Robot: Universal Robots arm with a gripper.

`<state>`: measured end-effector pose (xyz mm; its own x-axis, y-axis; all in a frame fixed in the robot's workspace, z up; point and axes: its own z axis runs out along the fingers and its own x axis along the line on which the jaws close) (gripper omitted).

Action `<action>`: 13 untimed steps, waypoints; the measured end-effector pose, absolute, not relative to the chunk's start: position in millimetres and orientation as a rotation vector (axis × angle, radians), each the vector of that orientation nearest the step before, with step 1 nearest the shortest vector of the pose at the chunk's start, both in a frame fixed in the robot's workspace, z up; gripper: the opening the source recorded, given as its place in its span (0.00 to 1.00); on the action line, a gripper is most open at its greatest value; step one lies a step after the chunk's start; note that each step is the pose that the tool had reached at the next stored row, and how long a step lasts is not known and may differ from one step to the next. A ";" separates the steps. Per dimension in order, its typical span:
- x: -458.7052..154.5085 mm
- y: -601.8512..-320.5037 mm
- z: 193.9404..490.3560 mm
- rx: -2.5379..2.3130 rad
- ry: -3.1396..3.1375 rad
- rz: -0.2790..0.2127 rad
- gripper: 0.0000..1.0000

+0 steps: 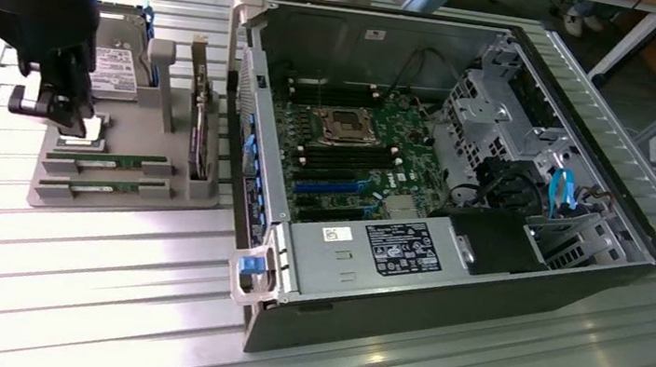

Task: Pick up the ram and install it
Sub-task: 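Pick up the ram and move it above insertion slot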

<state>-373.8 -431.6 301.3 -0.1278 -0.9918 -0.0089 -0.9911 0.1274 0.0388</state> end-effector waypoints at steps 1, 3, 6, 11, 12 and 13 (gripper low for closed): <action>-373.8 -431.6 297.7 2.062 -2.344 -0.055 0.31; -373.9 -431.7 295.1 2.062 -2.344 -0.055 0.31; -373.9 -431.8 291.3 2.062 -2.344 -0.055 0.31; -373.8 -431.8 280.6 2.062 -2.344 -0.055 0.31; -373.9 -431.8 278.9 2.062 -2.344 -0.055 0.31; -373.9 -431.9 275.4 2.062 -2.343 -0.055 0.31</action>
<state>-373.9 -431.9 275.4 -0.1273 -0.9918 -0.0087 -0.9911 0.1269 0.0395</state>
